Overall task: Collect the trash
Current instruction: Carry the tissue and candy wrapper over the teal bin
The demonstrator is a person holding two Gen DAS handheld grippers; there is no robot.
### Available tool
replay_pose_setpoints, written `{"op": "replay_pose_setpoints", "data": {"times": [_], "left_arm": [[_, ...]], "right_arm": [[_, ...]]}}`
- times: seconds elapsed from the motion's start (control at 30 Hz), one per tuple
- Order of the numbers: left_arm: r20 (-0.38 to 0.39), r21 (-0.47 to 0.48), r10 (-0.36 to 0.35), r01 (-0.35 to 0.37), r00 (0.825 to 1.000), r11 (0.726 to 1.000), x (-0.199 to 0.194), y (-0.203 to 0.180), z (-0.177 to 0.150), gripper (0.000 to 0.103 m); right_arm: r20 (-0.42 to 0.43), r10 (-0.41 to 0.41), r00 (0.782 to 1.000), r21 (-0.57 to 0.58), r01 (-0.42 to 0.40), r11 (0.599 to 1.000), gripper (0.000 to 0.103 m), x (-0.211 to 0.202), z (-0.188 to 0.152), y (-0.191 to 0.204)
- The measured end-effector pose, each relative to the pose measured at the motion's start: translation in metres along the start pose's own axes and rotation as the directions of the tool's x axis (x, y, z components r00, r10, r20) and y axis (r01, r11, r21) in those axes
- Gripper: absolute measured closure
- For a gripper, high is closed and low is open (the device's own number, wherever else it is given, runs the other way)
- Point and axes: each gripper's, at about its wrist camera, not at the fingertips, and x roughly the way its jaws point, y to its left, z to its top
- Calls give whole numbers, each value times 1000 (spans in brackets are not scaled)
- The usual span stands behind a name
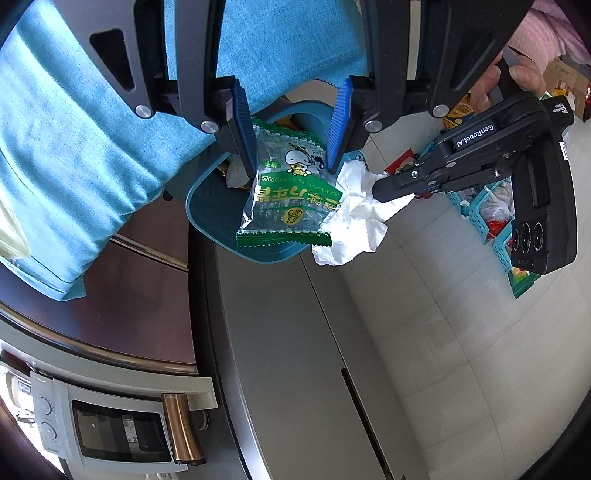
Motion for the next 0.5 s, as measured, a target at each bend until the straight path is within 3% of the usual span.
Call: {"op": "replay_pose_setpoints", "data": {"times": [0.5], "left_arm": [[-17, -20, 11, -12, 1000, 1000, 17, 6, 2, 99]], "right_arm": [[-63, -26, 998, 7, 27, 1000, 67, 32, 10, 0]]}}
